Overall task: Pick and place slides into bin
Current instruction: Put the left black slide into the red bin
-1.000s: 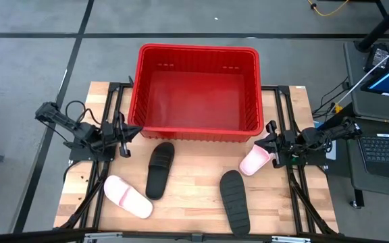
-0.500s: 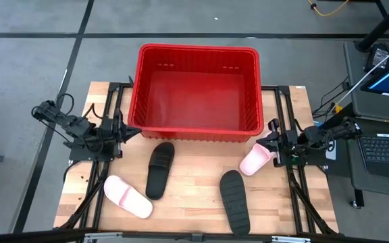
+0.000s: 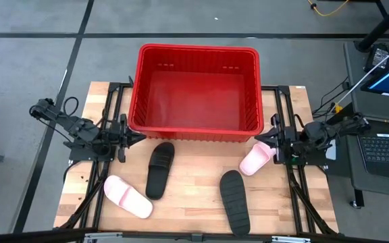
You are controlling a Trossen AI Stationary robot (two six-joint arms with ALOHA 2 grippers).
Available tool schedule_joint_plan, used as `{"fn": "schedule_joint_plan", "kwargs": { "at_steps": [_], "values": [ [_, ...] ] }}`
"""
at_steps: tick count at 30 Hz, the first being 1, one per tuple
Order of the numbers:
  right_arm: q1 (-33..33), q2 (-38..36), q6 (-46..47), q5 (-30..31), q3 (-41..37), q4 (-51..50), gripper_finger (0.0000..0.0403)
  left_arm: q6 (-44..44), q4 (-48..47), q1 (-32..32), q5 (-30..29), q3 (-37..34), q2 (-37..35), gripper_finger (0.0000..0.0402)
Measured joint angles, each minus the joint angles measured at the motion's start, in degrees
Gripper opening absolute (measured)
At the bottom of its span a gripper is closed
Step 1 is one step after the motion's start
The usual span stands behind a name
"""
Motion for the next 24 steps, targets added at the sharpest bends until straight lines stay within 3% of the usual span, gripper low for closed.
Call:
{"fn": "schedule_joint_plan", "kwargs": {
  "at_steps": [10, 17, 24],
  "values": [
    [0.0, 12.5, 1.4, -0.1, 12.8, -6.7, 0.0006, -0.1, 2.1, 2.3, 1.4, 2.4, 2.7, 0.0010],
    [0.0, 14.2, 1.7, -0.1, 14.4, -5.1, 0.0006, 0.0, -7.1, 5.7, 5.5, 9.0, 5.6, 0.0007],
    [0.0, 14.2, 1.8, -0.1, 14.4, -4.8, 0.0006, 0.0, -1.7, 6.7, 5.4, 9.8, 5.9, 0.0010]
  ]
}}
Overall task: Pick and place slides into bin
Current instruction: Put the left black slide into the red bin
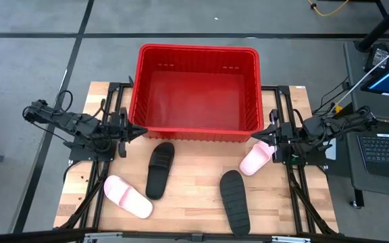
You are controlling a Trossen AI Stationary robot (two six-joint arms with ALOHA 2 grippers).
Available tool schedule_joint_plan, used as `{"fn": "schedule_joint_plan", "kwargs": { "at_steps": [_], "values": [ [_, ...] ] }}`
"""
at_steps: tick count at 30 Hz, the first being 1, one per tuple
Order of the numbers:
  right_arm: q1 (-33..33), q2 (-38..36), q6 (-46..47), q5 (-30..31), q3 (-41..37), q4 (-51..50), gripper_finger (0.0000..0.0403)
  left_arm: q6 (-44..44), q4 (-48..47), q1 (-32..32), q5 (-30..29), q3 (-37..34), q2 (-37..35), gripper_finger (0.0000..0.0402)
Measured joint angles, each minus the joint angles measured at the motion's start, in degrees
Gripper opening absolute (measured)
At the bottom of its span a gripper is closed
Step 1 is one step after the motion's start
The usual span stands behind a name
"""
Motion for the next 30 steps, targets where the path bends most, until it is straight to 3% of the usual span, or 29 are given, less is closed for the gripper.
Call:
{"fn": "schedule_joint_plan", "kwargs": {
  "at_steps": [30],
  "values": [
    [0.0, 0.0, 0.2, 0.0, 0.0, 0.3, 0.0006, 0.0, 0.7, 0.1, -0.7, 0.0, 0.1, 0.0007]
  ]
}}
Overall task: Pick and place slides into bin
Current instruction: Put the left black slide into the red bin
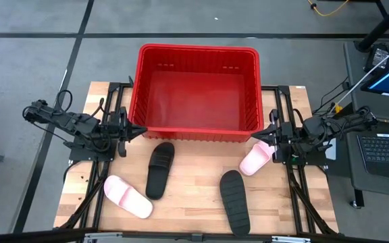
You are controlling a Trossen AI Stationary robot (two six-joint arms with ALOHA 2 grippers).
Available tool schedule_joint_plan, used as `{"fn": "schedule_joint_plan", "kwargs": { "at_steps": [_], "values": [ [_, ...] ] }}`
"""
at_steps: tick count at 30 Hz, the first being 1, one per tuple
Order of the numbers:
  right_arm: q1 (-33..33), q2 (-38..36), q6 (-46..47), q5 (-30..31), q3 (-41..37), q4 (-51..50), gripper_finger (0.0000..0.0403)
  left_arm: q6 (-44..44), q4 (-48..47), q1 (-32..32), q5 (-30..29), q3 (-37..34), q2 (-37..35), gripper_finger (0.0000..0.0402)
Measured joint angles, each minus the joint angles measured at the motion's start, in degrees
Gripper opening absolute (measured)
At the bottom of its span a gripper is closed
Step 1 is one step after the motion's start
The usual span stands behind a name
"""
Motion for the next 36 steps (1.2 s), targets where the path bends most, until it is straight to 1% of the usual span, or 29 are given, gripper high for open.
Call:
{"fn": "schedule_joint_plan", "kwargs": {
  "at_steps": [5, 12, 14, 18, 20, 26, 29, 36],
  "values": [
    [0.0, 0.0, 6.8, 0.0, 0.0, 0.0, 0.0006, 0.0, 0.1, 0.0, -2.2, 0.0, 0.1, 0.0006],
    [0.0, 0.0, 7.0, 0.0, 0.0, 0.0, 0.0006, 0.0, 0.6, 0.0, -1.7, 0.0, 0.1, 0.0003],
    [0.0, 0.0, 6.3, 0.0, 0.0, 0.0, 0.0006, 0.1, 0.6, 0.0, 0.9, 0.0, 0.1, 0.0002],
    [0.0, 1.1, 4.3, 0.0, 0.0, 0.1, 0.0006, 3.4, 1.2, 0.0, 9.7, 0.0, 0.8, 0.0002],
    [0.0, 1.9, 4.0, 0.0, 0.0, 0.2, 0.0006, 4.6, 2.0, 0.0, 11.7, 0.0, 1.4, 0.0002],
    [0.0, 3.7, 3.9, 0.0, 0.0, 0.7, 0.0006, 5.4, 2.1, 0.0, 10.4, 0.0, 3.1, 0.0001],
    [0.0, 4.6, 3.7, 0.0, 0.0, 2.5, 0.0006, 5.4, 2.2, 0.0, 10.2, 0.0, 3.9, 0.0002],
    [0.0, 5.9, -0.5, 0.0, 0.0, 5.1, 0.0006, 5.6, 5.8, 0.0, 9.7, 0.0, 4.8, 0.0002]
  ]
}}
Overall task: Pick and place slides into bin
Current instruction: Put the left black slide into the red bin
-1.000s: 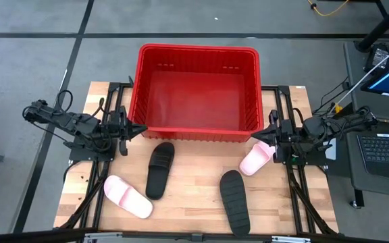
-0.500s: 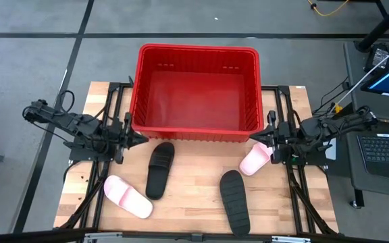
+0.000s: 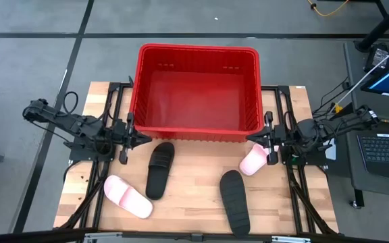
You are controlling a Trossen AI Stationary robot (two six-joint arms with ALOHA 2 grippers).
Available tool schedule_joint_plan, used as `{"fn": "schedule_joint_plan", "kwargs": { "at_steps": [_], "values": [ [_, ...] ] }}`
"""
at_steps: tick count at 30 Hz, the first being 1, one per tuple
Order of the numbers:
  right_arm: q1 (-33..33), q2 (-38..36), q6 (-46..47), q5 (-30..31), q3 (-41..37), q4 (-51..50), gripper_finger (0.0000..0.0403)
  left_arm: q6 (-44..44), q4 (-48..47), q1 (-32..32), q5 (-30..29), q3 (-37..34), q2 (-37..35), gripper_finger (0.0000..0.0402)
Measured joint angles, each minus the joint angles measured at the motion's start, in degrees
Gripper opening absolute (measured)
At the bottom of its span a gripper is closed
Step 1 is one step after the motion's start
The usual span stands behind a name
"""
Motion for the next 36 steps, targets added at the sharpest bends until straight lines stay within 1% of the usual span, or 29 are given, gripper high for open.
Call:
{"fn": "schedule_joint_plan", "kwargs": {
  "at_steps": [4, 8, 13, 15, 18, 20, 24, 27, 31, 33, 36],
  "values": [
    [0.0, 0.4, 0.5, 0.0, 1.7, -0.4, 0.0006, 0.0, 0.5, 0.0, -0.1, 0.2, 0.0, 0.0001],
    [0.3, 1.5, 0.1, 0.0, 5.8, -2.9, 0.0006, 0.0, 0.4, 0.0, -2.1, 1.9, 0.3, 0.0002],
    [0.2, 5.0, 1.7, 0.0, 12.7, -12.2, 0.0006, 0.6, 0.4, 0.0, -2.4, 4.6, 1.2, 0.0001],
    [0.2, 6.7, 3.0, 0.0, 15.8, -16.7, 0.0006, 2.0, 0.3, 0.0, -4.1, 5.7, 2.1, 0.0001],
    [0.2, 9.3, 7.4, 0.0, 21.5, -25.0, 0.0006, 5.1, -0.4, 0.0, -6.8, 7.1, 3.2, 0.0002],
    [0.3, 11.0, 11.5, 0.0, 25.4, -30.7, 0.0006, 5.5, -0.6, 0.0, -7.8, 7.9, 3.9, 0.0002],
    [0.3, 14.5, 17.0, -0.1, 32.0, -39.5, 0.0006, 4.5, -2.8, 0.0, -7.9, 9.6, 6.0, 0.0001],
    [0.3, 17.3, 18.5, -1.1, 36.1, -43.6, 0.0006, 4.5, -4.9, 0.0, -7.9, 10.7, 8.2, 0.0002],
    [0.3, 20.9, 20.0, -3.9, 40.6, -48.0, 0.0006, 5.5, -4.9, 0.0, -7.9, 11.7, 10.9, 0.0001],
    [0.3, 22.4, 21.6, -4.0, 42.6, -51.7, 0.0006, 5.1, -4.8, 0.0, -7.9, 12.3, 11.9, 0.0002],
    [0.3, 24.4, 27.1, -4.1, 45.0, -57.9, 0.0006, 4.9, -4.8, 0.0, -7.9, 13.7, 13.3, 0.0002]
  ]
}}
